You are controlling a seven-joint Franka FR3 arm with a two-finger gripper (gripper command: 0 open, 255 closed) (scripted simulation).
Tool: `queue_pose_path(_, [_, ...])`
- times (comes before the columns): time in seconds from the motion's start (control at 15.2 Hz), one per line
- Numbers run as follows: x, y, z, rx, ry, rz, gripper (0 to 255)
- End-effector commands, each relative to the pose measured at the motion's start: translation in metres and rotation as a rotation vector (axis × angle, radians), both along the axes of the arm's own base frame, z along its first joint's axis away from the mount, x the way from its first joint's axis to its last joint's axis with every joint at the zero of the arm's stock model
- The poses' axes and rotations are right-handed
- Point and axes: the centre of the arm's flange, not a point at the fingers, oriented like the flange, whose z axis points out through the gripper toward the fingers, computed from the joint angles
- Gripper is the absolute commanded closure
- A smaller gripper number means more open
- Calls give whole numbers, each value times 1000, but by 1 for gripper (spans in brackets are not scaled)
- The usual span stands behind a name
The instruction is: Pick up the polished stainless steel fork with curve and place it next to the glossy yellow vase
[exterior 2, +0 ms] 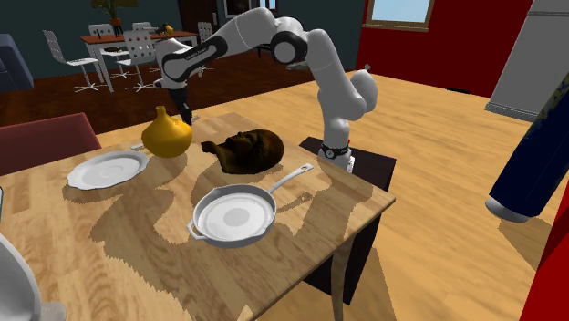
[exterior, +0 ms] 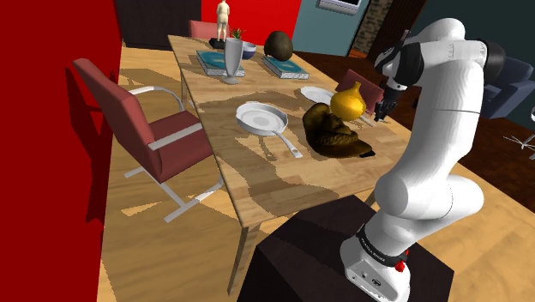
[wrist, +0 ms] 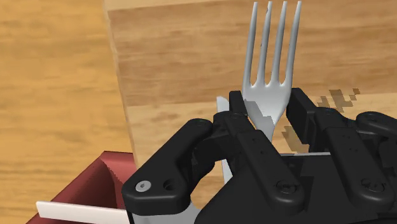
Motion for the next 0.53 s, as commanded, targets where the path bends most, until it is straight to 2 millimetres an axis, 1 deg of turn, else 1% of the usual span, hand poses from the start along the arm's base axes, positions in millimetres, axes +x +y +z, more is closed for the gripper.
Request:
queue_pose_path(0.0, [0, 1, -10, 0, 0, 0, 255])
queue_pose_path(0.33, [0, 1, -39, 0, 0, 0, 255])
queue_pose_path(0.46, [0, 1, -39, 0, 0, 0, 255])
